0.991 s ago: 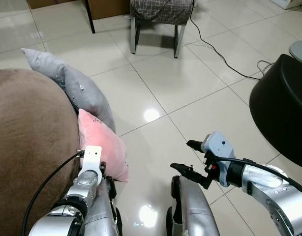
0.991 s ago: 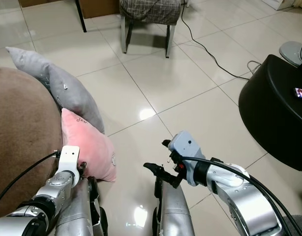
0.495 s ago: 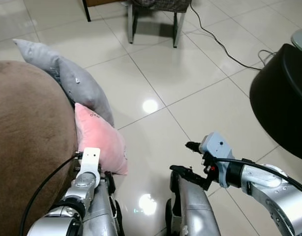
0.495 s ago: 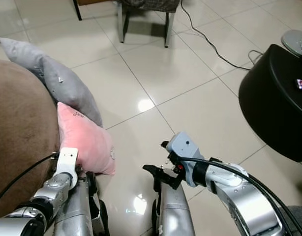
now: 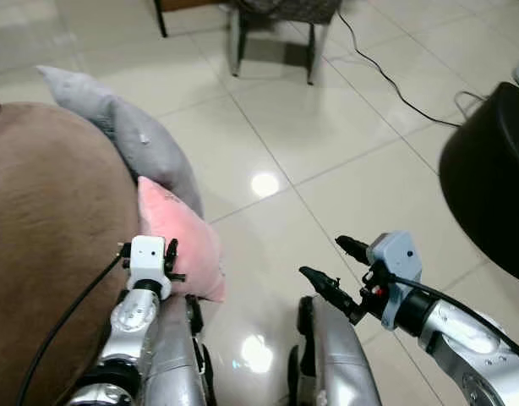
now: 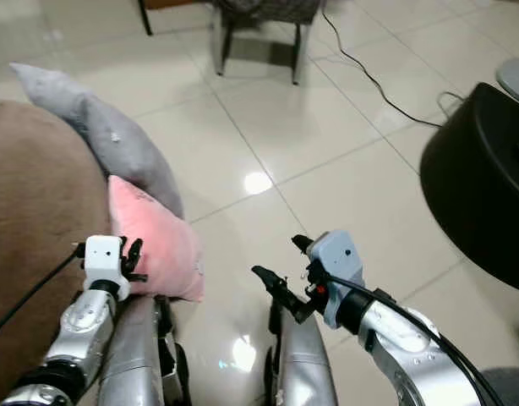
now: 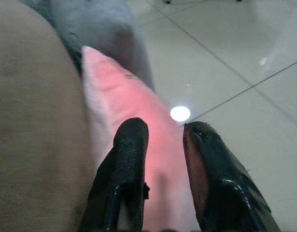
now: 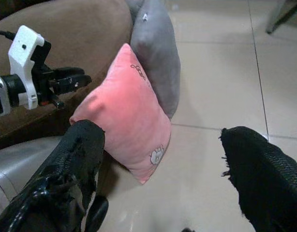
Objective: Move the pillow to the sofa from floor
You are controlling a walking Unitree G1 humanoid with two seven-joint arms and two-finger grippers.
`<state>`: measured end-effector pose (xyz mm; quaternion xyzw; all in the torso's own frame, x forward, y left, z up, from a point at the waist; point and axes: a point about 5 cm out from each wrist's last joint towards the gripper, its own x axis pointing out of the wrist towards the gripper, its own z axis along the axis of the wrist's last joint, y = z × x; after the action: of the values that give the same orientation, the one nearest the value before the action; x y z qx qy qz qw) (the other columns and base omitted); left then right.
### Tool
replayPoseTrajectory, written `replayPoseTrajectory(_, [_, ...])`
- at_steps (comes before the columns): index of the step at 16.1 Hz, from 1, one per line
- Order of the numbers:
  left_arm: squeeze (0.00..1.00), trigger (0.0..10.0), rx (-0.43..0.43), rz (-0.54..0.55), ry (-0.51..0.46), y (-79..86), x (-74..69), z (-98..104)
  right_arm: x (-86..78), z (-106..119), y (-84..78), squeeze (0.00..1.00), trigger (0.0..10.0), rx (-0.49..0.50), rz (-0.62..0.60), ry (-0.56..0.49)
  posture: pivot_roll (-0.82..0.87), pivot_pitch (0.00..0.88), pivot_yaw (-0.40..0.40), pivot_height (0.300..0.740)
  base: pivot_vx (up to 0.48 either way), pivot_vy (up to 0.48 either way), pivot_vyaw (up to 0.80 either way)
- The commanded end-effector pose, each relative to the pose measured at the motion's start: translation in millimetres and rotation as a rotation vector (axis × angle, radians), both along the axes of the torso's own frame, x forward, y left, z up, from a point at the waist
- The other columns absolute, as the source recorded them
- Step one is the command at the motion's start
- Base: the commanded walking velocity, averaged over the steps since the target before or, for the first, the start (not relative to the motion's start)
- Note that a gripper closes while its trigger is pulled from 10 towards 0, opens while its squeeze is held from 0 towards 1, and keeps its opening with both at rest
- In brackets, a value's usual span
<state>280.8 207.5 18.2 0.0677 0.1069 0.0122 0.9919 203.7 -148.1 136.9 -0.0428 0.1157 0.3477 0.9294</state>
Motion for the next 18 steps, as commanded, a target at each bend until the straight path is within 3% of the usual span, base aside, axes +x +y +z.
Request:
replayPoseTrajectory(1, [1.00, 10.0, 0.038, -0.002, 0.075, 0.8, -5.8, -11.5, -0.7, 0.1, -1.8, 0.00, 10.0, -0.009, -0.010, -0.011, -0.15, 0.163, -0.014, 0.555, 0.000, 0.000, 0.00])
replayPoseTrajectory(2, [0.88, 10.0, 0.058, -0.007, 0.114, 1.8, -5.9, -14.9, -0.4, -0.7, -2.0, 0.00, 10.0, -0.008, -0.016, -0.012, -0.16, 0.158, -0.013, 0.545, 0.000, 0.000, 0.00])
replayPoseTrajectory(3, [0.36, 10.0, 0.075, -0.014, 0.150, 1.6, -6.9, -18.2, -1.4, -1.1, -1.8, 0.00, 10.0, -0.012, -0.018, -0.019, -0.16, 0.146, -0.015, 0.535, 0.000, 0.000, 0.00])
replayPoseTrajectory(4, [0.00, 10.0, 0.086, -0.017, 0.202, -0.1, -6.2, -22.4, -1.7, 0.3, -1.2, 0.00, 10.0, -0.020, -0.015, -0.031, -0.16, 0.131, -0.017, 0.530, 0.000, 0.000, 0.00])
replayPoseTrajectory(5, [0.00, 10.0, 0.094, -0.023, 0.229, -2.0, -5.0, -24.2, -2.7, 1.2, -1.6, 0.00, 10.0, -0.036, -0.009, -0.035, -0.16, 0.125, -0.019, 0.530, 0.000, 0.000, 0.00])
replayPoseTrajectory(6, [1.00, 10.0, 0.094, -0.006, 0.240, -1.5, -3.0, -23.9, -3.2, 1.1, -2.4, 0.00, 10.0, -0.047, -0.002, -0.035, -0.16, 0.126, -0.019, 0.530, 0.000, 0.000, 0.00])
replayPoseTrajectory(8, [1.00, 10.0, 0.063, 0.040, 0.248, 1.0, 1.6, -21.5, -3.0, 1.4, -3.6, 0.00, 10.0, -0.059, -0.001, -0.037, -0.17, 0.142, -0.022, 0.530, 0.000, 0.000, 0.00])
replayPoseTrajectory(11, [1.00, 10.0, 0.089, 0.098, 0.284, 7.5, 5.8, -20.0, -2.9, 3.4, -4.2, 0.00, 10.0, -0.066, 0.006, -0.041, -0.18, 0.151, -0.026, 0.530, 0.000, 0.000, 0.00])
replayPoseTrajectory(12, [0.75, 10.0, 0.041, 0.111, 0.282, 7.4, 7.7, -18.9, -2.8, 4.3, -3.7, 0.00, 10.0, -0.067, 0.010, -0.043, -0.18, 0.152, -0.027, 0.530, 0.000, 0.000, 0.00])
replayPoseTrajectory(13, [0.11, 10.0, 0.047, 0.107, 0.290, 7.5, 8.3, -18.9, -3.1, 5.1, -3.6, 0.00, 10.0, -0.067, 0.014, -0.042, -0.19, 0.156, -0.030, 0.530, 0.000, 0.000, 0.00])
replayPoseTrajectory(14, [0.00, 10.0, 0.072, 0.107, 0.299, 8.3, 8.7, -18.8, -2.7, 5.3, -3.4, 0.00, 10.0, -0.072, 0.019, -0.044, -0.19, 0.159, -0.030, 0.530, 0.000, 0.000, 0.00])
replayPoseTrajectory(18, [0.00, 10.0, 0.185, 0.201, 0.323, 21.0, 10.2, -15.8, -3.2, 9.9, -0.3, 0.00, 10.0, -0.068, 0.043, -0.047, -0.21, 0.179, -0.038, 0.530, 0.000, 0.000, 0.00])
